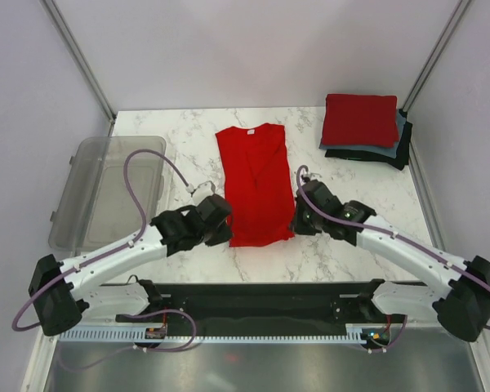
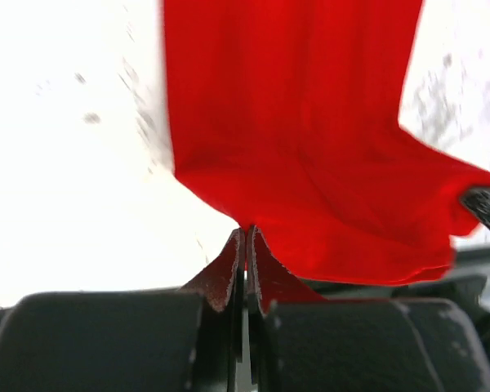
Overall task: Fold and stack the t-shirts
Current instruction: Fold the tshirt
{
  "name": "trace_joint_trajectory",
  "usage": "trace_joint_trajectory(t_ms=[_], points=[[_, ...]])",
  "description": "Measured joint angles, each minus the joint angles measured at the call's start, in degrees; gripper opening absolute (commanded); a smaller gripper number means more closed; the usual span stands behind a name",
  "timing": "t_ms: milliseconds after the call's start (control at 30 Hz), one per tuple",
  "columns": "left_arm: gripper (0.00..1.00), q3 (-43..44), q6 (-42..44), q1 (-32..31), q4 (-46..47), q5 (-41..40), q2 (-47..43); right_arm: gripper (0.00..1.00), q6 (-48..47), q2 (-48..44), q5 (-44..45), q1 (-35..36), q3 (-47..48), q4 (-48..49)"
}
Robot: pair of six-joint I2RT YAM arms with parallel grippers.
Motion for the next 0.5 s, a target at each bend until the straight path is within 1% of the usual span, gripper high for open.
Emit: trace_joint_trajectory(t_ms=[133, 233, 333, 500], points=[[0.02, 3.50, 4.94, 7.91, -0.37, 0.26, 3.80, 0.00, -4.96, 7.93, 1.75, -4.09, 8.44, -0.63], [0.02, 7.04, 8.94, 12.66, -0.09, 0.68, 8.11, 0.00, -8.35, 13.70, 2.36, -6.88, 14.21, -0.68], [0.02, 9.90, 12.07, 16.09, 1.16, 1.77, 12.48, 0.00, -11.21, 19.67, 2.08, -9.46, 19.17, -0.22], [0.02, 12.76, 16.15, 21.20, 4.04, 5.01, 19.71, 0.00, -14.08, 26.51, 0.24, -12.83, 22.84, 1.22]])
